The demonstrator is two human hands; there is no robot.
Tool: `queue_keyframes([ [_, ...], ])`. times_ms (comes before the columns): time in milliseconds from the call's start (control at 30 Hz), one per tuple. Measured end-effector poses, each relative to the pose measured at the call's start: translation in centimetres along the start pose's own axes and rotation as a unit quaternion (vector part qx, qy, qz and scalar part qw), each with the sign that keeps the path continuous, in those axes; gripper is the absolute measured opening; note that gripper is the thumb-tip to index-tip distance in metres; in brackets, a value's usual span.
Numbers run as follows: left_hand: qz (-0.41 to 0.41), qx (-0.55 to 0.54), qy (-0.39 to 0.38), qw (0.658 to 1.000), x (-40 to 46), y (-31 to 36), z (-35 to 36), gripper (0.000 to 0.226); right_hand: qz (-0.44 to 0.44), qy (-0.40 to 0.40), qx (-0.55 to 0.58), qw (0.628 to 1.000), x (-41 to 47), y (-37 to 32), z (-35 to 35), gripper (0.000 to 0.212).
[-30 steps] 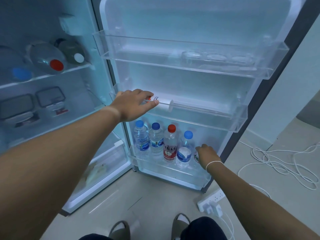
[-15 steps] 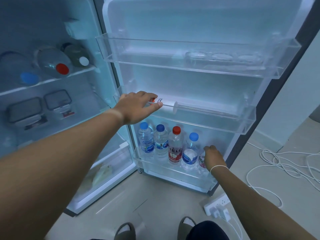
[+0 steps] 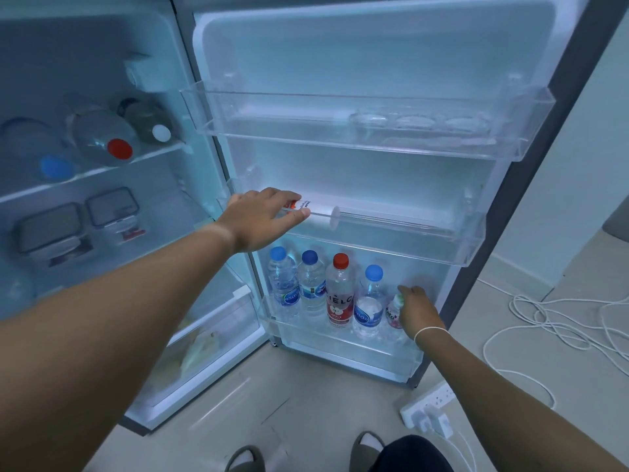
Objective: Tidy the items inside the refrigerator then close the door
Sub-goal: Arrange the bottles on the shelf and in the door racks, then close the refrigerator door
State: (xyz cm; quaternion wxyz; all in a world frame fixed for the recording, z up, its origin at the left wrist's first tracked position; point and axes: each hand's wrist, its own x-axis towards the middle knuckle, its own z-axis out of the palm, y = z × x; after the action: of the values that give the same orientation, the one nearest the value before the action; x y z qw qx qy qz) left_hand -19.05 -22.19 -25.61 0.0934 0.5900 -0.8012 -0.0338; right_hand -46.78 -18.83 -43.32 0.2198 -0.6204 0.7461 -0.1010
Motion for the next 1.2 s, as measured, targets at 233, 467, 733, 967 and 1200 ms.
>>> queue_keyframes([
  [233,-0.006,0.0,-0.009,1.0,-0.4,0.4,-0.5,0.076,-0.061,0.016,0.032,0.997,-3.8,0.6,-4.6,0.044],
  [467,-0.02,0.003,-0.03,0.999,-0.9,0.8,-0.7,0.075,-0.043,0.197,0.16,0.966,-7.4,3.2,-11.9,0.019],
  [733,-0.042,-0.006,-0.042,0.998,-1.6,0.8,-1.0,0.079,-0.026,0.293,0.43,0.854,-7.0,0.8,-18.3,0.023],
  [967,-0.052,0.003,-0.045,0.998,-2.2,0.8,-1.3,0.067,-0.016,0.353,0.477,0.805,-7.1,-0.5,-19.3,0.025],
  [1200,-0.08,0.009,-0.059,0.995,-3.3,1.3,-1.8,0.06,-0.027,0.303,0.524,0.796,-7.4,-1.0,-18.8,0.04],
])
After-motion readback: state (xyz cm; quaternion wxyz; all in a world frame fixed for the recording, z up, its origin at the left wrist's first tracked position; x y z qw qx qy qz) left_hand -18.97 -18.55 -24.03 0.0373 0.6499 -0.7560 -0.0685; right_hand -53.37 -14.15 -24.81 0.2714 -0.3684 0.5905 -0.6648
